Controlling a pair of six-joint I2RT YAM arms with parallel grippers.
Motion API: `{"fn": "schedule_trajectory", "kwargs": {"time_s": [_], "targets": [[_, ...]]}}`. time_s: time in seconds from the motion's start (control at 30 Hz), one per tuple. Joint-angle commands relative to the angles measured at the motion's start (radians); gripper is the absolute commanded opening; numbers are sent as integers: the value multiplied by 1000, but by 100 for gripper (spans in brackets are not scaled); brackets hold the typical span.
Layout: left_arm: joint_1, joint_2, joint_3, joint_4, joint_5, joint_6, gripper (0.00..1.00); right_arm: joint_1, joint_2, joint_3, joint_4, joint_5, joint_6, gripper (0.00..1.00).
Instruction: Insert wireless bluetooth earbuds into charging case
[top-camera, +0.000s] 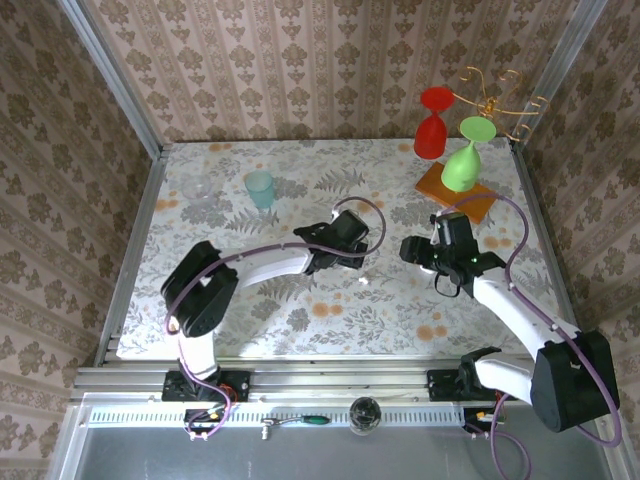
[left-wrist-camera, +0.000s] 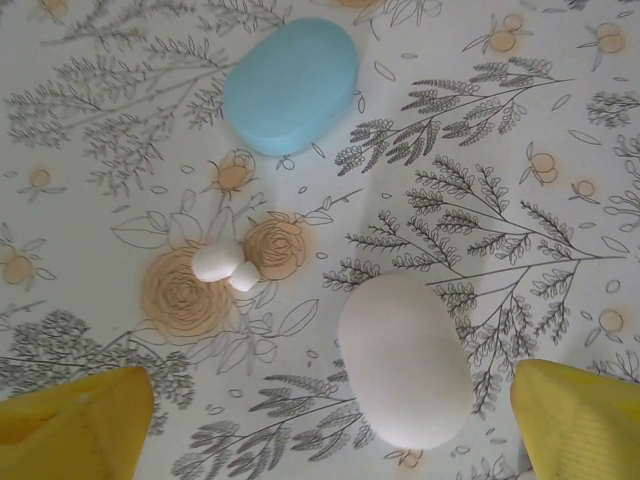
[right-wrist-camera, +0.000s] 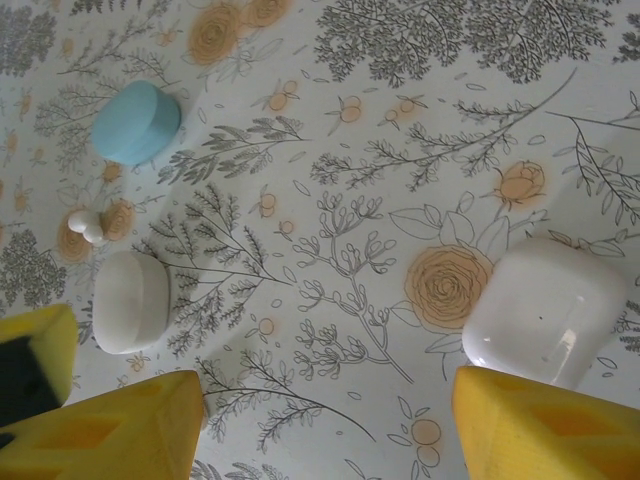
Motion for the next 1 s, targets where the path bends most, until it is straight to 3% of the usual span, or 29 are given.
{"fn": "schedule_trajectory", "kwargs": {"time_s": [0.0, 0.6, 0.87, 0.97], "targets": [[-15, 48, 69, -103, -36, -95, 92, -12, -16, -27, 4, 2, 5, 68], [-10, 163, 119, -107, 83, -178, 74, -43, -1, -28, 14, -46, -18, 67], [-9, 141, 110, -117, 70, -120, 43, -44, 1, -20, 17, -62, -7, 67], [-9, 96, 73, -70, 67, -37, 38, -45, -14, -18, 13, -72, -3, 67]]}}
